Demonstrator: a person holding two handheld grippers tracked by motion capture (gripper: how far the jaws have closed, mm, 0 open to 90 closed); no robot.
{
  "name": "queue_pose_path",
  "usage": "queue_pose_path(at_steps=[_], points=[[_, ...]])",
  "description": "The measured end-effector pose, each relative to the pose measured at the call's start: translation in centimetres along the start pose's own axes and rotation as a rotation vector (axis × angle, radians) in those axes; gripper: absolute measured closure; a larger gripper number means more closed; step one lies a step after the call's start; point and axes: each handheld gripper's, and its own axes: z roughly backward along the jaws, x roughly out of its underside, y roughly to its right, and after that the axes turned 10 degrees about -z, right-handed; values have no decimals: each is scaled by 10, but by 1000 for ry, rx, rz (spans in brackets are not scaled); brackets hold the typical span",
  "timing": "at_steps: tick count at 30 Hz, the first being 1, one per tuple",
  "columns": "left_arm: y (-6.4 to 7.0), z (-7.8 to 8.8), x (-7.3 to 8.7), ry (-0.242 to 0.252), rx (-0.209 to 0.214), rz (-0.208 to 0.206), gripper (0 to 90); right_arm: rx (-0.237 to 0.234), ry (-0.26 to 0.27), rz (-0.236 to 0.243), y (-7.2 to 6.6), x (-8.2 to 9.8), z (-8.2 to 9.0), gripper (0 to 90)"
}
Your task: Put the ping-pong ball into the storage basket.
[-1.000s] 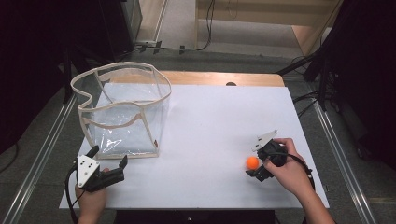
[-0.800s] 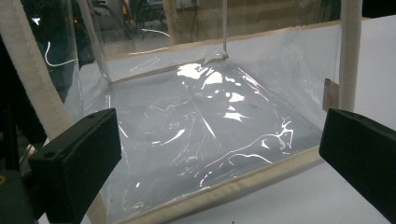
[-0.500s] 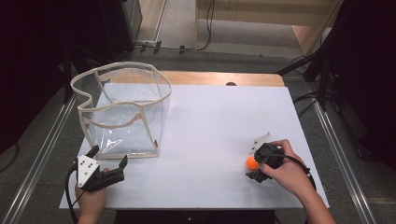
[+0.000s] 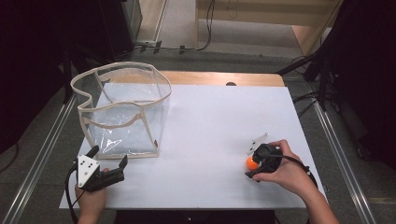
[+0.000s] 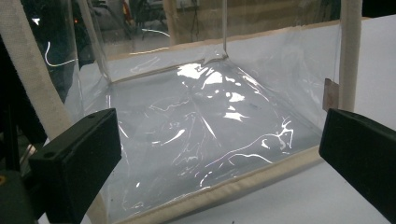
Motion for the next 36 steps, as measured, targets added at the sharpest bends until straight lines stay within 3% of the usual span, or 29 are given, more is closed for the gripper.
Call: queue_pose_path(at_steps=[7,11,30,36], points=[[0,0,0,0,0,0,0,45,-9,-1,-1,-5,-4,415],[0,0,0,1,1,1,0,38,-22,-15,1,-6,-3,478],[0,0,0,0,1,0,0,32,-36,-36,3,-10,-5,481],[0,0,0,-1,2,-1,0,23,-44,-63,4,-12,-9,480]])
